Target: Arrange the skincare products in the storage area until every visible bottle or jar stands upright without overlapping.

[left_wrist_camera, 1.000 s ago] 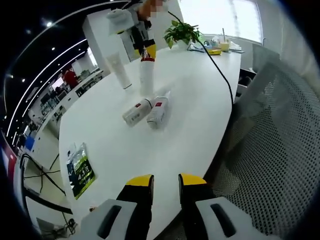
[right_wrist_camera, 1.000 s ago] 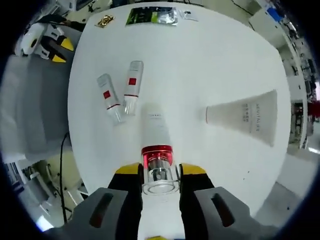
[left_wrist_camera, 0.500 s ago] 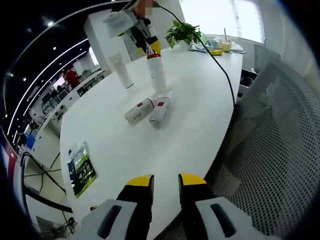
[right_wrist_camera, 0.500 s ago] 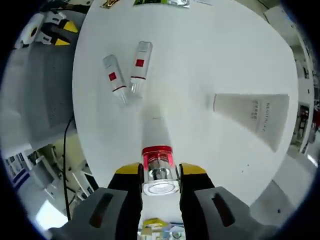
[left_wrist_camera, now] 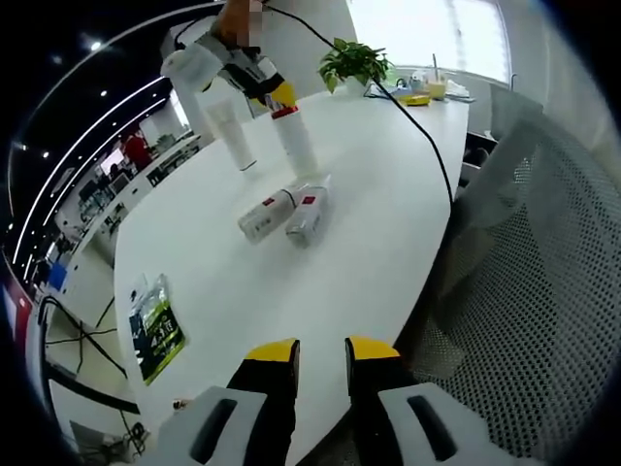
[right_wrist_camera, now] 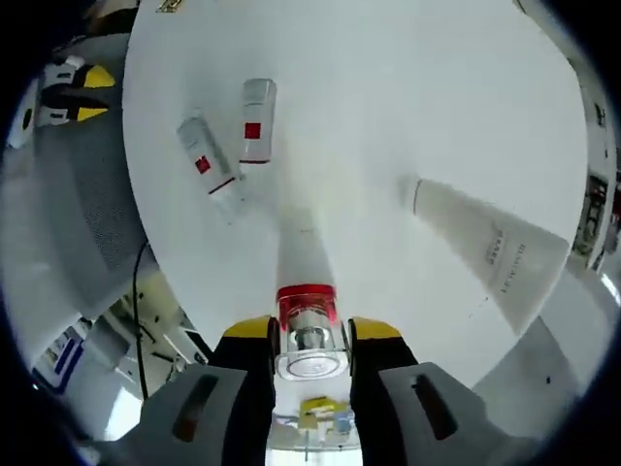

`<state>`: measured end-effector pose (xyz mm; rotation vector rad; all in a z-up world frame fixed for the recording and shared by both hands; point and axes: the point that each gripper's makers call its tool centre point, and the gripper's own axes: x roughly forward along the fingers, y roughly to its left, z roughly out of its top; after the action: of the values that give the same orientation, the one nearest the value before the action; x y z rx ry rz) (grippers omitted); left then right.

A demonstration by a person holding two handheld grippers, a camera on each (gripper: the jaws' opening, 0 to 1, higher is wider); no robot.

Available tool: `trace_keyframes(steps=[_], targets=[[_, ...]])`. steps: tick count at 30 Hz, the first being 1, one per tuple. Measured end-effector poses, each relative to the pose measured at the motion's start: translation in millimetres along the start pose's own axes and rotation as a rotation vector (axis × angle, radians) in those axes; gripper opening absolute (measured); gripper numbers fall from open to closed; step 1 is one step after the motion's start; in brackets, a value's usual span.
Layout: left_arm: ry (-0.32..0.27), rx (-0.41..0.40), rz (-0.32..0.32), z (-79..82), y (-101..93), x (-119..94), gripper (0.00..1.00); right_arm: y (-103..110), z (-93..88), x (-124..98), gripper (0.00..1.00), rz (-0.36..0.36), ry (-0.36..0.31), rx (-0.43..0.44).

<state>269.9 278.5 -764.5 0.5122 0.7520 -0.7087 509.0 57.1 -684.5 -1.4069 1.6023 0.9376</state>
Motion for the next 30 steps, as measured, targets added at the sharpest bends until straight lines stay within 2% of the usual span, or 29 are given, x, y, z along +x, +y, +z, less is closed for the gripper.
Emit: trace_keyframes(steps=[7,8,9,10,13,18,21,24,30], targets=[[0.004,0.003,-0.003,-0.8,0.2,2,0.19,1,-0.7,-1,0.26,-0.006,-0.018,-0.058],[0.005,0.002,-0.004,-1.2,0.0,3,0.19,1,0.7,-2,0.26,-0.002,-0.027,-0.055],[0.005,0.005,-0.004,-1.2,0.3,3,0.19,5,3.1,-1,0.26,0.020,-0.037,0.009],[0.002,0.003,-0.004,-0.6,0.5,4,0.19,6,3.9,-1,0.26,0.030,-0.040,0.025],[0.000,0.006,-0.003,-0.1,0.3,3,0.19,7,9.4,-3,0.26,0.014,-0.042,0.009],[-0.014,0.008,0.004,2.3,1.4,2,0.19,4,8.7,-2,0.26,0.011,-0.032,0.033],[-0.012,0.015,-0.002,2.7,-1.0,0,0.19,5,10.6,-3,0.26,0.018,-0.062,0.058],[-0.014,0.018,-0.005,3.6,-2.2,-2,0.19,9,10.6,-6,0.27,0.016,-0.075,0.044],[-0.017,0.024,-0.009,5.0,-3.9,-5,0.19,12,12.6,-5,0.27,0.012,-0.072,0.036]])
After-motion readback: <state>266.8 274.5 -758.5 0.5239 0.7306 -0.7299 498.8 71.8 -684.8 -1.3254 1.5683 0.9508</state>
